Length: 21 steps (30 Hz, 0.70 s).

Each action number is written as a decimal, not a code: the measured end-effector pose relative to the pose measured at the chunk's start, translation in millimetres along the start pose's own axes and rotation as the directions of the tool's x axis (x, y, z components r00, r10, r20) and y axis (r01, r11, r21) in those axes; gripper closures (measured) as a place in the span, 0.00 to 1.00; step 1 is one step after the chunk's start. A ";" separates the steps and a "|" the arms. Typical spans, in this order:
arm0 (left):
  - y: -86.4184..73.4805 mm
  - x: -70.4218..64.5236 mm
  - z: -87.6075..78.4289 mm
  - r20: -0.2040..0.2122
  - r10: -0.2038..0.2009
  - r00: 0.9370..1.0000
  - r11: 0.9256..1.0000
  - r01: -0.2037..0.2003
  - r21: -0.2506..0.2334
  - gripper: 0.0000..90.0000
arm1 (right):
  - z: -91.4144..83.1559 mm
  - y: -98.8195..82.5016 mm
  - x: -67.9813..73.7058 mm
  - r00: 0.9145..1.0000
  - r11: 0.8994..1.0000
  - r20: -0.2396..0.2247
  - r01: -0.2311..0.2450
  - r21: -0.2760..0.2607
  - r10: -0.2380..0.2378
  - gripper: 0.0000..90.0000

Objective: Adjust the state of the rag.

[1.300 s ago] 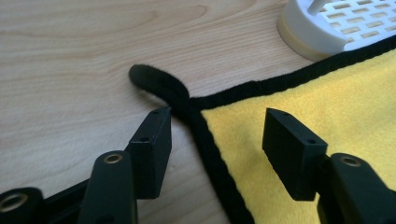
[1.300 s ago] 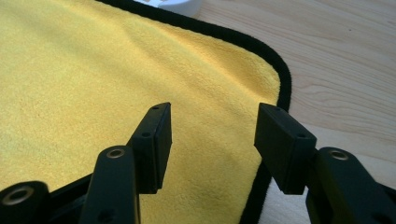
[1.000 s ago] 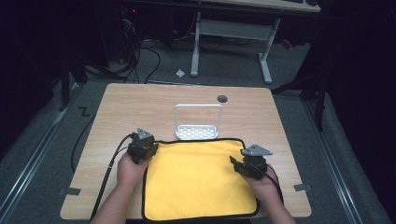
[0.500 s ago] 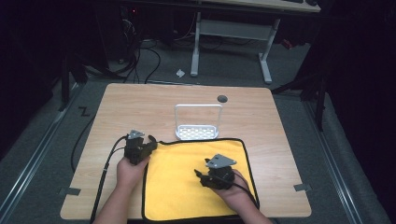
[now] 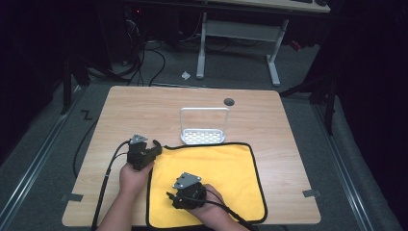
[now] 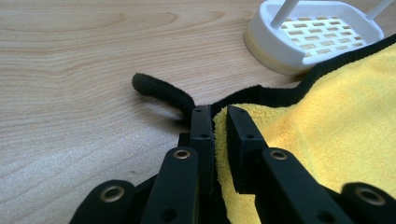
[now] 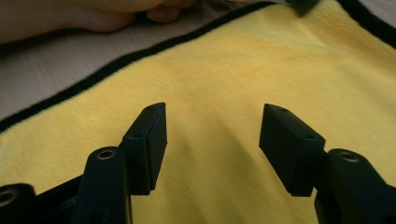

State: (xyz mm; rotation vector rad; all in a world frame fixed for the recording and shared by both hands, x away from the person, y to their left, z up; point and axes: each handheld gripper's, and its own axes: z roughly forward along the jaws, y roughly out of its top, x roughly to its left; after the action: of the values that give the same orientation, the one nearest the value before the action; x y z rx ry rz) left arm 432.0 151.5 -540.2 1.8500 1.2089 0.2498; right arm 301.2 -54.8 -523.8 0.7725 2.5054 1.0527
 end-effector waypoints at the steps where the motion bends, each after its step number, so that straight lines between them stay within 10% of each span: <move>1: 0.0 0.0 0.0 0.001 0.000 1.000 1.000 0.000 0.000 0.90 | 3.3 2.9 4.8 1.000 1.000 -0.008 0.002 0.000 -0.002 0.46; 21: 0.1 1.7 0.6 0.017 -0.013 1.000 1.000 0.013 0.008 0.89 | 29.9 25.8 60.9 0.986 0.995 -0.136 0.095 0.019 -0.092 0.46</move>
State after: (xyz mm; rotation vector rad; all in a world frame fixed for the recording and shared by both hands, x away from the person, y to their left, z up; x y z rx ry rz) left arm 433.3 152.5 -540.9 1.8464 1.2113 0.2216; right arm 275.6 12.8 -530.0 0.6026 2.6443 1.0763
